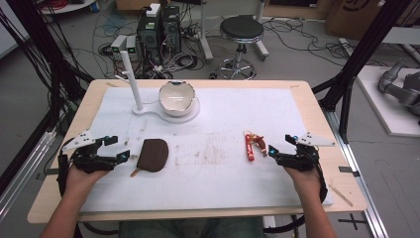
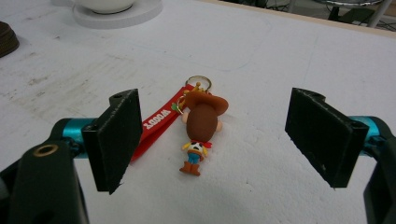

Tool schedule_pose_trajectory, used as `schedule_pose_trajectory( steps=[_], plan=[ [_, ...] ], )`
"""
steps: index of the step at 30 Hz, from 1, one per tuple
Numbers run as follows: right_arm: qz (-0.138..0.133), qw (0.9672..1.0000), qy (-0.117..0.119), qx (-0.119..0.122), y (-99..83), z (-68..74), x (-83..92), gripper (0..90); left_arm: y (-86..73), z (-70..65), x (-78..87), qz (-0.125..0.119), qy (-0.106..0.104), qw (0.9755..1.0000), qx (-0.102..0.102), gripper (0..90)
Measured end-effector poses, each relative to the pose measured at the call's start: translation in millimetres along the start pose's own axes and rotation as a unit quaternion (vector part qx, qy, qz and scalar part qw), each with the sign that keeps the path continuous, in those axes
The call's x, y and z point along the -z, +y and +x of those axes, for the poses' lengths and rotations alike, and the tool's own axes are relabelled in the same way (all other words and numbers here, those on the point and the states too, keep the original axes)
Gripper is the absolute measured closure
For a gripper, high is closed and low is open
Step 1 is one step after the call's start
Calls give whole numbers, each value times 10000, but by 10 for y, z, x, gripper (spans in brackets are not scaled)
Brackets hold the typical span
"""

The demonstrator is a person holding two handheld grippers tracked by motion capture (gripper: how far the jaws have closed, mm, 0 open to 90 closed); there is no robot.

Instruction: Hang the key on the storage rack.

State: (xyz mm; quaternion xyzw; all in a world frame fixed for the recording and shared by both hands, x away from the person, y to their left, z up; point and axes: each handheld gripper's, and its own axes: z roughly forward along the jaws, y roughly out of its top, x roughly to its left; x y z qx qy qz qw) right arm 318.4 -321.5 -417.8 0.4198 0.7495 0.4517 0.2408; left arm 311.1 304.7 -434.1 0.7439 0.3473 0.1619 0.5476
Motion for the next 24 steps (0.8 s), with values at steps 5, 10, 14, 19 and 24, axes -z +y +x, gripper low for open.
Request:
schedule_pose_trajectory(
  steps=[5,10,14,19,24],
  plan=[
    [116,9999,14,66,-12,11,-42,190,7,8,-30,45,16,10000,-38,166],
    [143,9998,-14,137,-10,29,-52,190,6,-10,-38,112,-10,9999,-105,166],
    [145,9998,-24,109,-3,28,-60,190,4,-18,-29,65,-68,9999,-90,166],
    [242,9997,-25,84,17,37,-117,190,4,-5,-33,72,-49,9999,-68,166],
    [412,9990,-50,156,51,67,-224,190,6,-27,-40,80,-66,9999,-78,166]
  ],
)
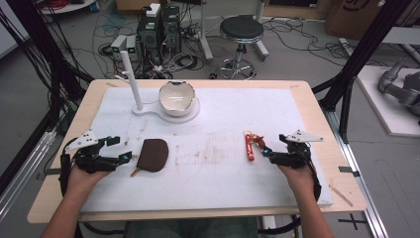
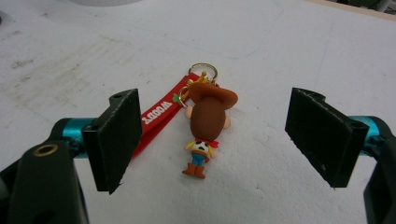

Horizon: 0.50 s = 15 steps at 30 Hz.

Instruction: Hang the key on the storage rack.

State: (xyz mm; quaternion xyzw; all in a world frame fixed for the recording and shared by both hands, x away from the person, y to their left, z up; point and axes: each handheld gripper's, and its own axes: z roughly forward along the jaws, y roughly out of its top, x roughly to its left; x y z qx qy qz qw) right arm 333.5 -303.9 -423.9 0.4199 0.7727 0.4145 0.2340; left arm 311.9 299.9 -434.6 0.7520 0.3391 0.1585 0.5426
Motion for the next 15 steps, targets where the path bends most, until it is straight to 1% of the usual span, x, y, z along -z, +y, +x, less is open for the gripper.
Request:
schedule_pose_trajectory(
  steps=[3,4,8,9,12,13,15],
  plan=[
    [68,10000,4,-16,15,11,-40,190,4,-8,-2,7,-6,10000,-31,166],
    [145,9999,4,-23,34,21,-102,189,4,-10,-3,14,-4,10000,-30,166],
    [393,9992,-1,-10,44,39,-245,189,-2,-11,-15,50,6,10000,-34,166],
    [483,9988,15,-25,41,43,-291,189,-3,-14,-17,60,4,10000,-35,166],
    [751,9972,-31,-20,19,41,-395,190,-9,-26,-18,75,-13,10000,-46,166],
    [847,9964,-44,-54,11,39,-426,189,-13,-27,-17,91,-18,9999,-52,166],
    [1046,9945,-93,-41,-8,36,-485,190,-27,-32,-15,112,-2,9999,-44,166]
  ],
)
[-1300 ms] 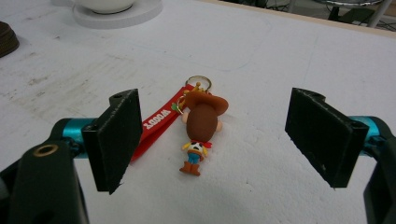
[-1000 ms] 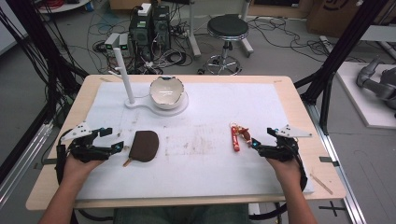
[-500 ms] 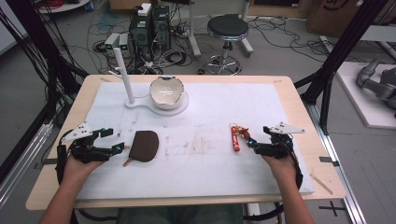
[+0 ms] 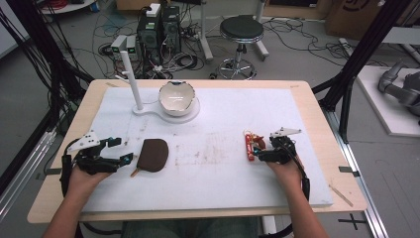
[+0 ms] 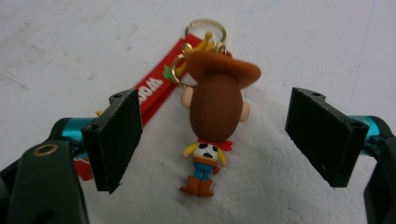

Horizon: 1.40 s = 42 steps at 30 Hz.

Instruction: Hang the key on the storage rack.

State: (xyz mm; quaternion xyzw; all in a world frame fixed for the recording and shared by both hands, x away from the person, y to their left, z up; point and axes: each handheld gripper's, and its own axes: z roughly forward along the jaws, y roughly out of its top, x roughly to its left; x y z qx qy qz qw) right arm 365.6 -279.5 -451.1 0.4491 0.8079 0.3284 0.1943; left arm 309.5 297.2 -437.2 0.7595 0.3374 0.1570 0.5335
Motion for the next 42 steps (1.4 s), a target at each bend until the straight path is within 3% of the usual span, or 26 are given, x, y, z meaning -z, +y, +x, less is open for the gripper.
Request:
schedule_pose_trajectory(
  steps=[2,6,8,9,26,31,32,33,34,35,36,37,39,40,42],
  plan=[
    [175,9998,-37,52,-4,8,-51,193,-9,5,6,27,23,10000,-5,166],
    [150,9999,41,20,-4,-12,-46,256,-10,8,17,25,41,10000,1,166],
    [71,9999,58,68,-13,-45,-14,513,-19,1,21,77,84,9999,40,166],
    [29,9999,110,89,-21,-54,-1,562,-24,-3,25,88,75,9999,37,166],
    [-50,9998,170,61,-35,-85,16,579,-20,-7,53,47,64,10000,15,166],
    [-322,9990,322,28,-11,-96,112,582,-5,1,71,9,71,10000,7,166],
    [-509,9974,502,61,22,-83,183,584,-4,0,75,2,79,10000,2,166],
    [-509,9974,502,61,22,-83,183,584,-3,1,79,6,80,10000,-7,166],
    [-689,9952,668,208,58,-60,252,589,-6,-1,86,-12,84,10000,14,166],
    [-745,9939,763,284,76,-46,291,692,-7,-1,91,-17,81,10000,10,166],
    [-745,9939,763,284,76,-46,291,692,-7,-1,91,-17,81,10000,10,166],
    [-1030,9906,825,364,110,-1,368,725,-9,-3,98,-26,86,10000,16,166],
    [-1118,9887,879,467,163,46,419,742,-8,-1,101,-27,86,10000,15,166],
    [-1155,9880,884,526,187,70,439,900,-7,1,104,-39,88,10000,20,166],
    [-1280,9865,836,596,194,105,465,900,-1,3,111,-68,101,9999,26,166]
  ],
)
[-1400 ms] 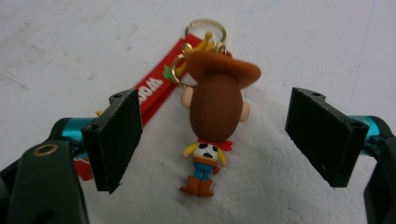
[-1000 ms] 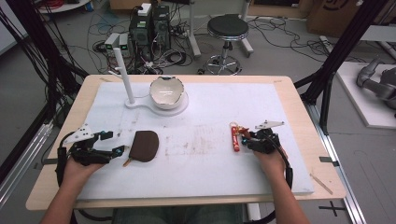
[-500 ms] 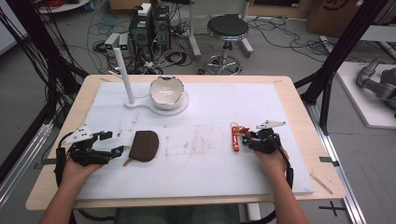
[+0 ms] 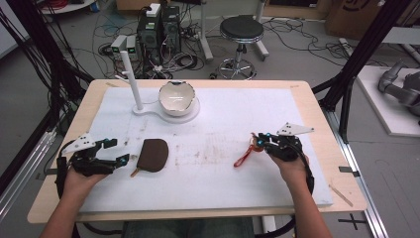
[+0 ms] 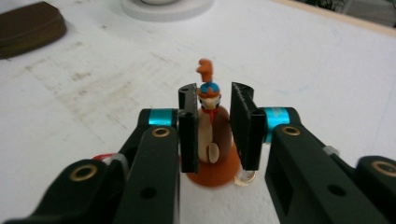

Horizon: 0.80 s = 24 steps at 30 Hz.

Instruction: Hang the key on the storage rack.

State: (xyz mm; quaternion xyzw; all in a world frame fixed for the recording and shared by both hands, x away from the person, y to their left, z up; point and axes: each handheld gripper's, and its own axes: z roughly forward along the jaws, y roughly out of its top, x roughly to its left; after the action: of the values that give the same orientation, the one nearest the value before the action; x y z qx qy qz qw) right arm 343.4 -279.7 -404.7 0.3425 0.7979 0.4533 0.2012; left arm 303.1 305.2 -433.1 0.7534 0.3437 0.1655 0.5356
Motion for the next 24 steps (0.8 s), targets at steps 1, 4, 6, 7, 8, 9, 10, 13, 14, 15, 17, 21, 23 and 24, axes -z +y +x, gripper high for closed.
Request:
schedule_pose_trajectory(
  steps=[1,4,6,7,8,9,10,13,14,15,17,21,23,24],
  plan=[
    [-66,9999,-103,58,21,23,11,900,3,0,5,-15,-2,10000,1,166],
    [-102,9998,-153,103,56,53,28,900,1,-1,9,-7,-23,10000,-25,166],
    [43,9999,-153,49,27,51,9,900,-9,4,5,5,-34,10000,-6,166],
    [43,9999,-153,49,27,51,9,900,-9,4,5,5,-34,10000,-6,166],
    [96,9998,-142,37,21,52,4,900,-10,7,1,15,-35,10000,-9,166],
    [128,9997,-184,38,19,53,5,900,-10,7,-3,17,-28,10000,-1,166],
    [114,9997,-210,-1,17,48,12,900,-8,10,-6,26,-33,10000,-12,166],
    [97,9996,-239,-106,13,35,32,761,-3,5,-16,32,-37,10000,-21,166],
    [117,9996,-215,-151,7,22,32,749,-3,3,-21,26,-47,10000,-19,166],
    [187,9994,-251,-172,-6,13,33,681,-5,1,-23,33,-52,10000,-18,166],
    [203,9993,-249,-202,-10,6,33,658,-8,0,-22,53,-53,10000,-25,166],
    [171,9987,-392,-274,-11,4,39,501,-7,-6,-12,34,-45,10000,-17,166],
    [172,9984,-426,-335,-15,4,46,438,-4,-3,-11,33,-39,10000,-10,166],
    [167,9983,-438,-356,-25,6,55,388,-2,1,-11,37,-47,10000,-25,166]
  ],
)
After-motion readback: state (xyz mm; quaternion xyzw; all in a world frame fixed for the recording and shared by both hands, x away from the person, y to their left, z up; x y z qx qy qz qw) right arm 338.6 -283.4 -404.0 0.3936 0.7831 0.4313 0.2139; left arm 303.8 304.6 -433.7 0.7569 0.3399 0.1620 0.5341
